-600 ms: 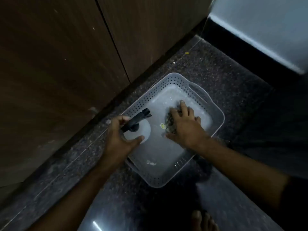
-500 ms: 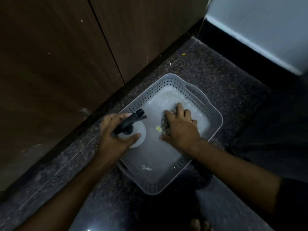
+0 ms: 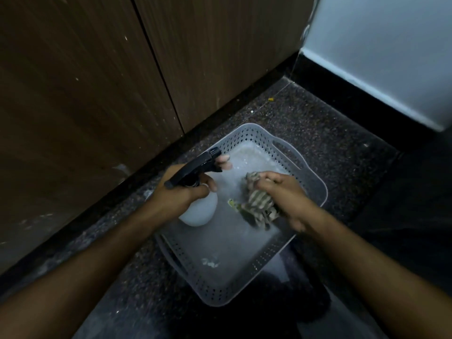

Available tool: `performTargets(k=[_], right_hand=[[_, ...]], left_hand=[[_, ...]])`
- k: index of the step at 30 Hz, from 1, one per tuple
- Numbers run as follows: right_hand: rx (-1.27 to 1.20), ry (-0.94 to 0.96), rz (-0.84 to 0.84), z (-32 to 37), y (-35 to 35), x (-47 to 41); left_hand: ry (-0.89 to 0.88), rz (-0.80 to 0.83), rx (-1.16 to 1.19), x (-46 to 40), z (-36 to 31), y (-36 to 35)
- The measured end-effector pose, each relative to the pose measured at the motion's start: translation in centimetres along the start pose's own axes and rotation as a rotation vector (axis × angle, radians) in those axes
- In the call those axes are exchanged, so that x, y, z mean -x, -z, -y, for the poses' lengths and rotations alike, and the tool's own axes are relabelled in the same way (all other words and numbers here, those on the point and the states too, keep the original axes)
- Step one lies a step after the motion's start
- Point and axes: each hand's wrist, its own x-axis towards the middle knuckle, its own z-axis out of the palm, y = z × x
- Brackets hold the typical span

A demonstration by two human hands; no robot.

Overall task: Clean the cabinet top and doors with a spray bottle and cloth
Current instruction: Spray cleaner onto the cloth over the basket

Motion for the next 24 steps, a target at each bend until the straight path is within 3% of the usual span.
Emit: performTargets(k=[3, 7, 12, 17, 24], right_hand=[[-0.418, -0.142, 0.17, 1.8, 0.5, 1.1], [-0.642, -0.062, 0.247, 3.2, 0.8, 1.3], [-0.717, 0.056, 0.27, 4.4, 0.4, 0.4], [-0.754, 0.112, 0.298, 4.7, 0.2, -0.9], [-0.666, 0.151, 0.259, 5.1, -0.5, -1.8]], left_hand=[[-0.022, 0.062, 0.057, -0.1, -0.9, 0.2], [-0.007, 0.012, 0.055, -0.2, -1.4, -0.3], [0.064, 0.032, 0.029, -0.3, -1.0, -0.6], [0.149, -0.156, 0.041, -0.7, -1.7, -1.5], [0.21, -0.288, -0.009, -1.0, -1.4, -2.3]])
